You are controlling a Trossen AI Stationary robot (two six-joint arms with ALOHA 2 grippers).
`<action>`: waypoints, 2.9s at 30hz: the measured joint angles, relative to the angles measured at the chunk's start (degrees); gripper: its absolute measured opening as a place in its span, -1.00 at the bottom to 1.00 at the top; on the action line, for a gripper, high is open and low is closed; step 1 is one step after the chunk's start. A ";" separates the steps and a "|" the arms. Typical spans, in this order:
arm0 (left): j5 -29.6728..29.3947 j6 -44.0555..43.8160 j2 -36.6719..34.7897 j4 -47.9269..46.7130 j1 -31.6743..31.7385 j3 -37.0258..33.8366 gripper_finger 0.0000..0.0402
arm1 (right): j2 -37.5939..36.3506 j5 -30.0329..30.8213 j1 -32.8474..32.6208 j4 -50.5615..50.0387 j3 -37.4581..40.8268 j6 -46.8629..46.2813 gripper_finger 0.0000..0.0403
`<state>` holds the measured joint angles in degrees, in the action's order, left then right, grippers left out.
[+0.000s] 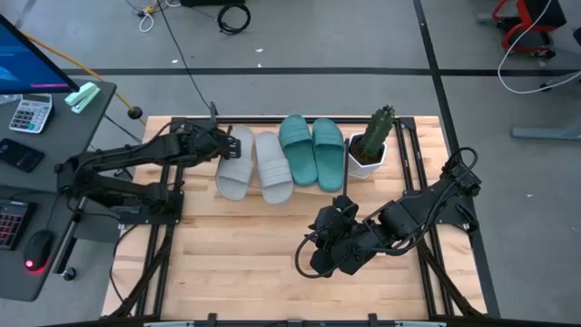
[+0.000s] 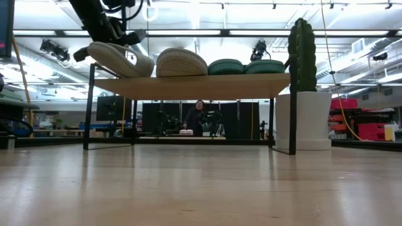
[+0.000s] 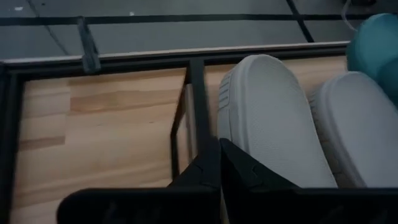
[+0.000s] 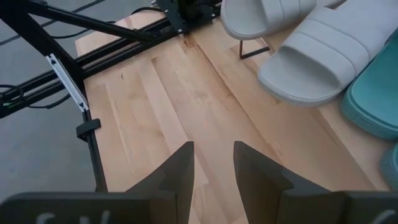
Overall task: Pick and place slides into the shelf
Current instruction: Put the gray slide on the shelf, then adjust the green slide
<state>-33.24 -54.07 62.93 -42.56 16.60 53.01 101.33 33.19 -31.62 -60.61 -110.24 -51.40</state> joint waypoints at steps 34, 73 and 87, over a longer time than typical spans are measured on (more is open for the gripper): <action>6.85 -1.34 -5.33 -16.80 -4.91 9.33 -0.97 | -0.01 0.98 0.00 0.44 0.00 0.48 -0.41; 3.94 -8.28 1.87 -19.60 -16.26 9.29 -0.95 | -0.01 2.36 -0.39 0.48 0.00 0.04 -0.41; 2.58 -9.09 -6.02 -17.53 -18.66 9.29 -0.96 | -0.01 2.99 0.87 -6.75 0.00 1.78 -0.41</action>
<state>-30.66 -63.15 56.91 -60.09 -2.06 62.30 101.32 36.18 -30.74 -67.36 -110.24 -49.62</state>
